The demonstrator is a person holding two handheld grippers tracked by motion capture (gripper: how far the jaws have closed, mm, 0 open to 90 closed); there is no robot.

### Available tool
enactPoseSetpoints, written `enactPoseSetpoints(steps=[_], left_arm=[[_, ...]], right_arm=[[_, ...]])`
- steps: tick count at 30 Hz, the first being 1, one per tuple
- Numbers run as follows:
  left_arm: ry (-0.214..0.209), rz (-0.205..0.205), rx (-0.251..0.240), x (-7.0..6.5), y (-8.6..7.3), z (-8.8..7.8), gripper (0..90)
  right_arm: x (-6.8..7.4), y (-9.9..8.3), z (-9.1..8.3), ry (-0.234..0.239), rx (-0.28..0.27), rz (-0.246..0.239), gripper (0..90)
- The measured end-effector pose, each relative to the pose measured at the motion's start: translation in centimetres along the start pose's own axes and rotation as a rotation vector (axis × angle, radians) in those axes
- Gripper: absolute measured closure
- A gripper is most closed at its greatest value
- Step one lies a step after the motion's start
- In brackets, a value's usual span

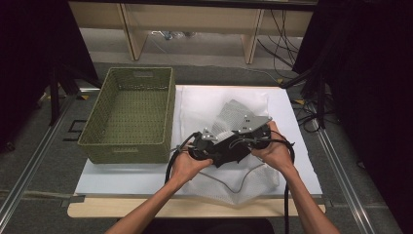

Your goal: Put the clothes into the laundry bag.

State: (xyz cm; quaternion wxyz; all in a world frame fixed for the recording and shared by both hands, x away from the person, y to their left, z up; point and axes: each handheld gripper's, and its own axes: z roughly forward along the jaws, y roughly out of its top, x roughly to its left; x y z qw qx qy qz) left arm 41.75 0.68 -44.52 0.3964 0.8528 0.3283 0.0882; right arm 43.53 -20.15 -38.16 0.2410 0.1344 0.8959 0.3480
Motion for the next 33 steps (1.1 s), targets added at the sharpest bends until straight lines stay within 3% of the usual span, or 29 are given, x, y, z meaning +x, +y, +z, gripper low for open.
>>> enactPoseSetpoints(steps=[3, 5, 7, 11, 12, 16, 17, 19, 24, 25, 30, 33], left_arm=[[-0.014, -0.007, -0.003, -0.2, -0.6, -1.1, 67.2], [-0.025, 0.010, 0.004, -0.3, -0.9, -1.3, 73.0], [-0.028, 0.028, 0.012, -0.3, -1.0, -1.0, 79.1], [-0.026, 0.005, 0.011, 0.2, -0.5, 0.4, 85.8], [-0.026, 0.015, 0.020, 0.4, -0.3, 0.7, 86.3], [-0.002, -0.011, 0.018, 0.6, 0.3, 1.6, 87.0], [-0.002, 0.002, 0.024, 0.7, 0.4, 1.7, 87.0], [-0.001, -0.013, 0.014, 0.8, 0.7, 2.0, 87.1], [0.066, -0.025, -0.015, 1.3, 1.6, 2.8, 87.1], [0.065, -0.041, -0.030, 1.4, 1.7, 2.9, 87.1], [0.063, -0.030, -0.015, 1.7, 1.6, 2.5, 86.3], [0.028, -0.032, 0.000, 1.4, 1.5, 2.1, 80.6]], right_arm=[[0.0, 0.1, 0.0, 0.001, -0.002, 0.000, 90.0], [0.1, 0.1, 0.0, 0.005, 0.001, 0.004, 90.0], [0.1, 0.2, 0.0, -0.003, 0.002, -0.008, 90.0], [0.2, 0.3, -0.2, -0.001, 0.000, 0.007, 90.0], [0.2, 0.3, -0.2, -0.005, -0.001, 0.006, 90.0], [0.2, 0.2, -0.3, -0.002, -0.005, 0.008, 90.0], [0.0, 0.2, -0.2, -0.002, -0.005, -0.012, 90.0], [0.2, 0.2, -0.2, -0.001, -0.003, 0.009, 90.0], [0.2, 0.3, -0.2, -0.004, -0.009, 0.006, 90.0], [0.1, 0.3, -0.2, -0.007, -0.012, 0.006, 90.0], [0.2, 0.2, -0.2, 0.001, 0.001, 0.011, 90.0], [0.3, 0.2, -0.1, 0.002, 0.002, 0.012, 90.0]])
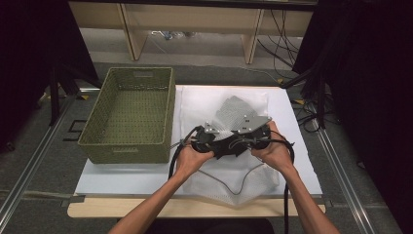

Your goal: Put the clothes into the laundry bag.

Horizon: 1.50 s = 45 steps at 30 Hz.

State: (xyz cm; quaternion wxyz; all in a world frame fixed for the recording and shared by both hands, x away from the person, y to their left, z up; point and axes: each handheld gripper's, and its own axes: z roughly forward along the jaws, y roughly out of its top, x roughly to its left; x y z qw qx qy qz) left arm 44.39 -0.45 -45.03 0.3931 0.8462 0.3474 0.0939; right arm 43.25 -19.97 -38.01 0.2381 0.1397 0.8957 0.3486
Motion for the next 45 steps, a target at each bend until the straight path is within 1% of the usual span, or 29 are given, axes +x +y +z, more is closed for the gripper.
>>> enactPoseSetpoints(steps=[2, 3, 4, 5, 7, 8, 10, 11, 13, 16, 21, 23, 24, 25, 26, 27, 28, 30, 31, 32, 33, 35, 36, 38, 39, 40, 41, 43, 45], left_arm=[[-0.008, 0.040, 0.002, -0.2, -0.3, -0.4, 78.5], [-0.001, 0.054, 0.014, -0.2, -0.5, -0.7, 79.5], [-0.003, 0.056, 0.017, -0.1, -0.7, -0.8, 81.1], [-0.009, 0.046, 0.019, 0.0, -0.8, -0.8, 82.1], [-0.021, 0.034, 0.029, 0.2, -0.9, -0.6, 84.7], [-0.014, 0.033, 0.018, 0.3, -0.9, -0.3, 85.6], [-0.020, 0.019, 0.008, 0.5, -0.7, 0.2, 86.8], [-0.007, 0.005, 0.003, 0.6, -0.6, 0.5, 86.9], [0.011, 0.035, -0.004, 1.0, -0.2, 0.8, 86.9], [0.028, 0.003, -0.011, 1.4, 0.2, 1.1, 87.3], [0.044, 0.006, -0.024, 1.5, 0.8, 1.3, 87.1], [0.033, -0.004, -0.025, 1.5, 0.5, 1.2, 85.4], [0.027, -0.011, -0.019, 1.4, 0.3, 0.9, 82.6], [0.004, -0.026, -0.015, 1.3, 0.1, 0.5, 77.9], [-0.014, -0.031, -0.003, 1.2, -0.1, 0.1, 70.4], [-0.029, -0.018, 0.010, 0.9, -0.3, -0.5, 62.0], [-0.025, 0.003, 0.012, 0.6, -0.6, -1.1, 57.2], [-0.029, 0.043, 0.048, 0.2, -1.4, -2.5, 50.5], [-0.023, 0.045, 0.049, 0.1, -1.7, -3.1, 47.6], [-0.029, 0.041, 0.041, 0.1, -2.2, -3.8, 47.5], [-0.038, 0.030, 0.041, 0.1, -2.6, -4.4, 47.4], [-0.035, 0.026, 0.044, 0.2, -3.6, -5.6, 46.2], [-0.029, 0.032, 0.053, 0.2, -3.9, -6.0, 45.5], [-0.014, 0.043, 0.078, 0.1, -4.7, -6.7, 43.7], [0.004, 0.063, 0.102, 0.1, -5.1, -7.1, 42.7], [0.011, 0.081, 0.121, 0.1, -5.5, -7.5, 41.9], [0.019, 0.076, 0.122, 0.0, -6.0, -7.6, 41.2], [0.009, 0.078, 0.143, -0.1, -6.9, -8.0, 40.8], [0.013, 0.075, 0.168, -0.1, -7.6, -8.1, 40.8]], right_arm=[[0.0, 0.0, -0.1, -0.001, -0.002, 0.000, 90.0], [0.0, 0.0, -0.1, -0.001, -0.003, -0.003, 90.0], [-0.1, 0.0, -0.1, 0.000, -0.009, -0.017, 90.0], [-0.1, 0.0, -0.1, -0.003, -0.005, -0.001, 90.0], [0.0, 0.0, -0.1, 0.000, -0.001, 0.001, 90.0], [0.0, 0.0, 0.0, 0.001, -0.001, 0.001, 90.0], [0.0, 0.0, 0.0, 0.000, -0.002, -0.004, 90.0], [0.0, 0.0, 0.0, 0.003, -0.004, 0.000, 90.0], [0.0, 0.0, -0.1, 0.004, -0.003, 0.006, 90.0], [0.1, 0.0, 0.0, 0.007, -0.001, -0.001, 90.0], [0.2, 0.1, 0.2, 0.009, 0.006, -0.006, 90.0], [0.2, 0.1, 0.2, 0.016, 0.004, -0.019, 90.0], [0.2, 0.0, 0.2, 0.013, 0.007, -0.022, 90.0], [0.2, 0.0, 0.2, 0.016, 0.002, -0.020, 90.0], [0.2, -0.1, 0.3, 0.024, -0.001, -0.013, 90.0], [0.3, -0.2, 0.3, 0.023, 0.004, -0.003, 90.0], [0.3, -0.2, 0.4, 0.027, 0.003, -0.015, 90.0], [0.4, -0.2, 0.4, 0.032, 0.004, -0.016, 90.0], [0.5, -0.2, 0.3, 0.030, 0.007, -0.003, 90.0], [0.5, -0.2, 0.4, 0.029, 0.002, -0.019, 90.0], [0.5, -0.2, 0.3, 0.029, 0.006, -0.007, 90.0], [0.6, -0.1, 0.2, 0.035, 0.009, -0.006, 90.0], [0.7, -0.1, 0.3, 0.030, 0.013, -0.014, 90.0], [0.8, -0.1, 0.3, 0.042, 0.016, -0.012, 90.0], [0.8, -0.2, 0.2, 0.042, 0.020, -0.018, 90.0], [0.8, -0.2, 0.3, 0.041, 0.020, -0.023, 90.0], [0.9, -0.3, 0.3, 0.048, 0.020, -0.015, 90.0], [1.1, -0.4, 0.3, 0.051, 0.022, -0.016, 90.0], [1.1, -0.4, 0.3, 0.047, 0.031, -0.027, 90.0]])
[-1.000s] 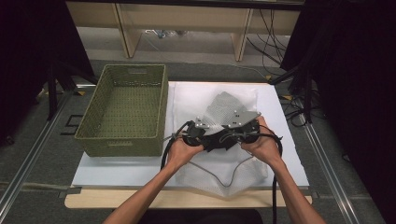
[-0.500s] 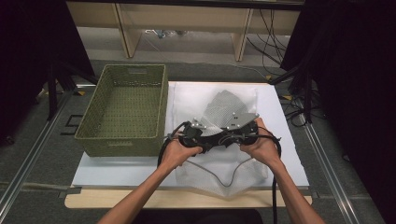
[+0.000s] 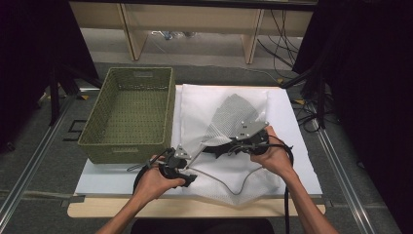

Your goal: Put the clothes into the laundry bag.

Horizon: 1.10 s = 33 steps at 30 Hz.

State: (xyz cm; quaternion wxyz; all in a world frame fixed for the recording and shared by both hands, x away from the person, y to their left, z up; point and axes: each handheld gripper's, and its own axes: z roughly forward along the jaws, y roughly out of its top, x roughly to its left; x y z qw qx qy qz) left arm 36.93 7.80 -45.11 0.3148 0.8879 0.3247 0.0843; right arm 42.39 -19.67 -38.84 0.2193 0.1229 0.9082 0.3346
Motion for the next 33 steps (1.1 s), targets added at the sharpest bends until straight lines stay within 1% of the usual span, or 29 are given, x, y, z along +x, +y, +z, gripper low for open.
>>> enactPoseSetpoints(steps=[1, 2, 3, 4, 5, 6, 7, 8, 9, 10, 11, 12, 13, 14, 15, 17, 18, 19, 21, 22, 23, 25, 26, 27, 28, 29, 30, 31, 33], left_arm=[[-0.007, 0.001, 0.010, 0.0, -0.2, -0.1, 40.8], [-0.006, -0.016, 0.005, 0.0, -0.4, -0.1, 40.8], [-0.002, -0.020, -0.002, 0.0, -0.5, -0.1, 40.7], [0.001, -0.019, 0.006, 0.0, -0.5, -0.2, 40.3], [-0.010, -0.026, 0.004, -0.1, -0.7, -0.1, 40.1], [-0.005, -0.027, 0.001, -0.3, -0.7, -0.1, 38.9], [-0.012, -0.024, 0.012, -0.4, -0.7, -0.1, 37.5], [-0.019, -0.026, 0.014, -0.6, -0.8, 0.0, 37.0], [-0.017, -0.013, 0.010, -0.7, -0.8, 0.1, 36.1], [-0.007, -0.002, 0.021, -0.9, -0.8, 0.3, 34.8], [-0.005, 0.022, 0.037, -1.0, -0.8, 0.5, 34.7], [0.013, 0.022, 0.034, -1.0, -0.9, 0.8, 35.0], [0.006, 0.024, 0.051, -0.9, -0.9, 1.0, 35.0], [0.010, 0.005, 0.051, -0.9, -1.0, 1.3, 36.4], [0.007, 0.007, 0.054, -0.8, -1.0, 1.4, 39.9], [-0.002, 0.020, 0.083, -0.7, -1.0, 1.7, 44.3], [0.013, 0.028, 0.083, -0.6, -1.0, 1.9, 49.7], [0.017, 0.030, 0.087, -0.5, -1.0, 2.0, 52.8], [0.009, 0.037, 0.069, -0.3, -0.9, 2.0, 61.2], [0.025, 0.066, 0.054, -0.2, -0.9, 2.0, 65.8], [0.009, 0.079, 0.085, -0.1, -0.9, 1.9, 70.3], [0.006, 0.105, 0.082, 0.0, -1.1, 1.7, 80.0], [0.008, 0.107, 0.075, 0.1, -1.2, 1.7, 83.4], [0.015, 0.111, 0.073, 0.1, -1.3, 1.5, 84.9], [0.013, 0.112, 0.088, 0.2, -1.3, 1.3, 85.5], [0.025, 0.127, 0.080, 0.1, -1.5, 1.1, 85.7], [0.022, 0.140, 0.105, 0.1, -1.6, 0.9, 85.8], [0.028, 0.146, 0.101, 0.1, -1.8, 0.7, 85.9], [0.036, 0.156, 0.086, -0.1, -2.4, 0.3, 85.8]], right_arm=[[0.2, 0.0, 0.1, 0.013, -0.003, 0.006, 90.0], [0.2, 0.0, 0.1, 0.013, 0.001, -0.002, 90.0], [0.3, 0.0, 0.3, 0.016, 0.007, -0.002, 90.0], [0.5, -0.1, 0.3, 0.022, 0.012, -0.002, 90.0], [0.6, -0.1, 0.5, 0.022, 0.016, -0.005, 90.0], [0.8, -0.2, 0.6, 0.032, 0.019, 0.000, 90.0], [0.7, -0.2, 0.7, 0.030, 0.014, -0.012, 90.0], [0.8, -0.2, 0.7, 0.029, 0.015, 0.005, 90.0], [0.7, -0.3, 0.7, 0.033, 0.017, -0.001, 90.0], [0.7, -0.3, 0.6, 0.029, 0.015, -0.003, 90.0], [0.6, -0.3, 0.7, 0.032, 0.008, -0.021, 90.0], [0.6, -0.3, 0.6, 0.036, 0.010, -0.020, 90.0], [0.6, -0.3, 0.6, 0.032, 0.009, -0.021, 90.0], [0.6, -0.3, 0.6, 0.031, 0.008, -0.022, 90.0], [0.6, -0.3, 0.6, 0.031, 0.008, -0.022, 90.0], [0.6, -0.3, 0.7, 0.032, 0.008, -0.021, 90.0], [0.5, -0.3, 0.7, 0.034, 0.011, -0.021, 90.0], [0.5, -0.3, 0.7, 0.030, 0.011, -0.022, 90.0], [0.6, -0.3, 0.7, 0.033, 0.008, -0.021, 90.0], [0.6, -0.3, 0.7, 0.030, 0.008, -0.022, 90.0], [0.6, -0.3, 0.6, 0.029, 0.008, -0.024, 90.0], [0.6, -0.3, 0.5, 0.028, 0.008, -0.013, 90.0], [0.6, -0.3, 0.5, 0.019, 0.014, -0.008, 90.0], [0.5, -0.3, 0.5, 0.018, 0.013, -0.007, 90.0], [0.6, -0.3, 0.4, 0.021, 0.012, -0.005, 90.0], [0.4, -0.3, 0.4, 0.019, 0.007, -0.029, 90.0], [0.5, -0.2, 0.3, 0.022, 0.003, -0.023, 90.0], [0.5, -0.2, 0.1, 0.021, 0.005, -0.001, 90.0], [0.3, -0.2, 0.0, 0.021, 0.003, -0.031, 90.0]])
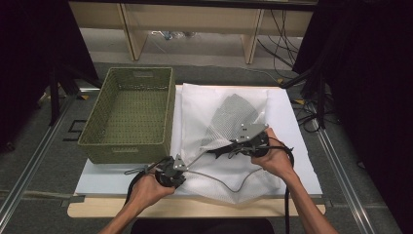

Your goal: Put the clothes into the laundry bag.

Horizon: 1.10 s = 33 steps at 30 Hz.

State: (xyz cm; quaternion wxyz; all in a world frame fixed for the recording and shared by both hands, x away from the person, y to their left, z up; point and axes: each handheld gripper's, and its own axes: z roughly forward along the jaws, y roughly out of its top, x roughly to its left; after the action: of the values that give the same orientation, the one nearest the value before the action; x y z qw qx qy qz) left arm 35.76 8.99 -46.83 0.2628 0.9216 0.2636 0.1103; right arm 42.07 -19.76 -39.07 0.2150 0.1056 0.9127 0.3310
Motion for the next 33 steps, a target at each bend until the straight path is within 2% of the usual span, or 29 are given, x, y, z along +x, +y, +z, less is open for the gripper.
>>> enactPoseSetpoints(steps=[1, 2, 3, 5, 6, 7, 8, 9, 11, 12, 15, 16, 18, 21, 22, 24, 25, 27, 29, 31, 33], left_arm=[[-0.008, -0.010, -0.001, -0.1, -0.3, -0.3, 85.8], [0.001, -0.007, -0.005, -0.1, -0.4, -0.4, 85.9], [0.007, -0.007, -0.020, -0.1, -0.6, -0.5, 85.8], [-0.004, -0.016, -0.040, 0.0, -0.8, -0.8, 85.6], [-0.007, -0.028, -0.052, 0.1, -0.9, -0.9, 85.5], [-0.014, -0.032, -0.051, 0.2, -0.9, -0.9, 85.2], [-0.011, -0.047, -0.063, 0.2, -1.0, -0.9, 84.9], [-0.022, -0.045, -0.052, 0.3, -1.0, -0.9, 84.2], [-0.028, -0.052, -0.040, 0.3, -1.0, -0.7, 80.3], [-0.022, -0.047, -0.047, 0.3, -1.0, -0.7, 77.6], [-0.037, -0.070, -0.052, 0.5, -1.0, -0.9, 70.6], [-0.018, -0.066, -0.071, 0.5, -1.0, -1.1, 66.7], [-0.021, -0.091, -0.089, 0.5, -0.9, -1.6, 61.1], [-0.001, -0.121, -0.127, 0.6, -0.8, -2.1, 51.3], [-0.007, -0.142, -0.130, 0.7, -0.9, -2.2, 48.7], [-0.015, -0.157, -0.154, 0.8, -1.1, -2.4, 44.9], [-0.016, -0.161, -0.169, 0.8, -1.1, -2.4, 43.1], [-0.015, -0.143, -0.166, 0.8, -1.3, -2.5, 40.7], [-0.014, -0.164, -0.170, 0.8, -1.4, -2.4, 39.9], [-0.015, -0.149, -0.175, 0.9, -1.5, -2.4, 38.7], [-0.019, -0.159, -0.194, 0.9, -1.5, -2.5, 36.2]], right_arm=[[0.1, 0.0, -0.1, 0.000, 0.006, 0.024, 90.0], [0.2, -0.1, -0.1, 0.005, 0.009, 0.028, 90.0], [0.2, -0.2, 0.0, 0.002, 0.006, 0.008, 90.0], [0.6, -0.3, 0.0, 0.021, 0.026, 0.032, 90.0], [0.6, -0.4, 0.2, 0.012, 0.028, 0.014, 90.0], [0.8, -0.5, 0.3, 0.025, 0.028, -0.001, 90.0], [1.0, -0.6, 0.3, 0.024, 0.042, 0.013, 90.0], [1.2, -0.7, 0.4, 0.034, 0.051, 0.014, 90.0], [1.3, -1.0, 0.6, 0.042, 0.062, 0.007, 90.0], [1.5, -1.2, 0.6, 0.041, 0.073, 0.019, 90.0], [1.9, -1.8, 0.8, 0.054, 0.092, 0.017, 90.0], [2.0, -2.1, 1.0, 0.061, 0.109, 0.012, 90.0], [2.5, -2.6, 1.5, 0.085, 0.122, 0.004, 90.0], [2.8, -3.3, 2.3, 0.105, 0.139, 0.016, 90.0], [2.8, -3.4, 2.6, 0.100, 0.141, 0.010, 90.0], [2.8, -3.7, 2.9, 0.105, 0.141, -0.017, 90.0], [2.9, -3.7, 2.9, 0.112, 0.155, 0.017, 90.0], [3.0, -3.8, 3.1, 0.113, 0.157, 0.015, 90.0], [3.0, -3.8, 3.3, 0.115, 0.154, -0.011, 90.0], [3.1, -3.9, 3.3, 0.112, 0.160, 0.009, 90.0], [3.1, -4.1, 3.4, 0.119, 0.165, 0.012, 90.0]])
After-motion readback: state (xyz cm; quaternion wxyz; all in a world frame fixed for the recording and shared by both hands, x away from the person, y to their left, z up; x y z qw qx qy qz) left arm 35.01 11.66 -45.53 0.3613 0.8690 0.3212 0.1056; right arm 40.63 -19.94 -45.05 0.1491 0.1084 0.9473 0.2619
